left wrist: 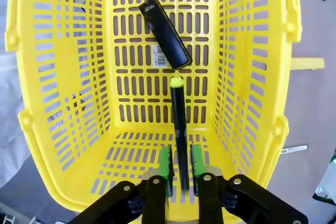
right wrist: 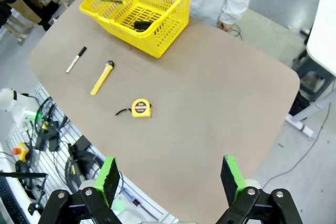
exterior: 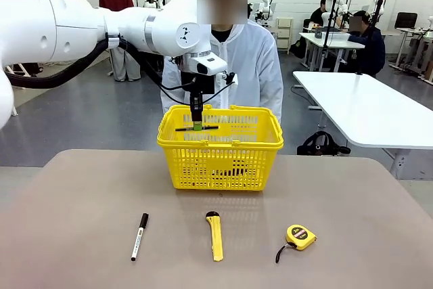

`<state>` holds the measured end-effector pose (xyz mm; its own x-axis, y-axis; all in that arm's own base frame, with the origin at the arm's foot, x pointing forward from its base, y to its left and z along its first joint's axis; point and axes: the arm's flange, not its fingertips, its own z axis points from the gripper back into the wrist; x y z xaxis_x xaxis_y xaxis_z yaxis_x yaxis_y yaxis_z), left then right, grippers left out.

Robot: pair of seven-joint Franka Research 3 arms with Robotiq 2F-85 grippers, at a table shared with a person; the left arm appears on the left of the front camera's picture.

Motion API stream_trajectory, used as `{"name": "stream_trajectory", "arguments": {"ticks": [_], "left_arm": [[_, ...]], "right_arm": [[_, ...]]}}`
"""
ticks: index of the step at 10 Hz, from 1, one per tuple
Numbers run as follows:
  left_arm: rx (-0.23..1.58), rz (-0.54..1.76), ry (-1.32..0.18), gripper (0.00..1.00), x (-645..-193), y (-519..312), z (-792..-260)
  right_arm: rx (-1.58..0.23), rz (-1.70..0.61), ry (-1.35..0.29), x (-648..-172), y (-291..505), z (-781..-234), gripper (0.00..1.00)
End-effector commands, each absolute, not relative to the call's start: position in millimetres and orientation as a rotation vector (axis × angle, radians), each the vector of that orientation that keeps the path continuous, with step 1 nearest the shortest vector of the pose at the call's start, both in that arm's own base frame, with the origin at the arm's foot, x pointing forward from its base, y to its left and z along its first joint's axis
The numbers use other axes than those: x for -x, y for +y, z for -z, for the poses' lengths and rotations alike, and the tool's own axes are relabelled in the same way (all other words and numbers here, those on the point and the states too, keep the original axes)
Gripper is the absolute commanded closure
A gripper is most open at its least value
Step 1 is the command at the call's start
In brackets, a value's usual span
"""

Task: Place the items the person wants into the basket.
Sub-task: Pick up the item the person points to and place it in the Market Basket.

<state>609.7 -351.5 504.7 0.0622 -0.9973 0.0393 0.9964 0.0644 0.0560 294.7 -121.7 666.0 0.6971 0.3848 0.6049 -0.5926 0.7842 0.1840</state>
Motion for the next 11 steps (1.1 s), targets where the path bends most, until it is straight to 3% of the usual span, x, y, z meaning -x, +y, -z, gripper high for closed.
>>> {"name": "stream_trajectory", "arguments": {"ticks": [1,3,4,5,11], "left_arm": [[-0.047,1.538,-0.072,0.00,-617,-353,-508],[-0.047,1.544,-0.070,0.00,-617,-353,-509],[-0.045,1.542,-0.069,0.07,-617,-353,-509],[-0.040,1.535,-0.073,0.00,-615,-353,-510],[-0.015,1.506,-0.097,0.00,-614,-346,-519]], "right_arm": [[-0.393,-0.564,-0.580,-295,-123,-665,0.00],[-0.393,-0.564,-0.580,-295,-123,-665,0.00],[-0.393,-0.564,-0.580,-295,-123,-665,0.00],[-0.393,-0.564,-0.580,-295,-123,-665,0.00],[-0.393,-0.564,-0.580,-295,-123,-665,0.00]]}}
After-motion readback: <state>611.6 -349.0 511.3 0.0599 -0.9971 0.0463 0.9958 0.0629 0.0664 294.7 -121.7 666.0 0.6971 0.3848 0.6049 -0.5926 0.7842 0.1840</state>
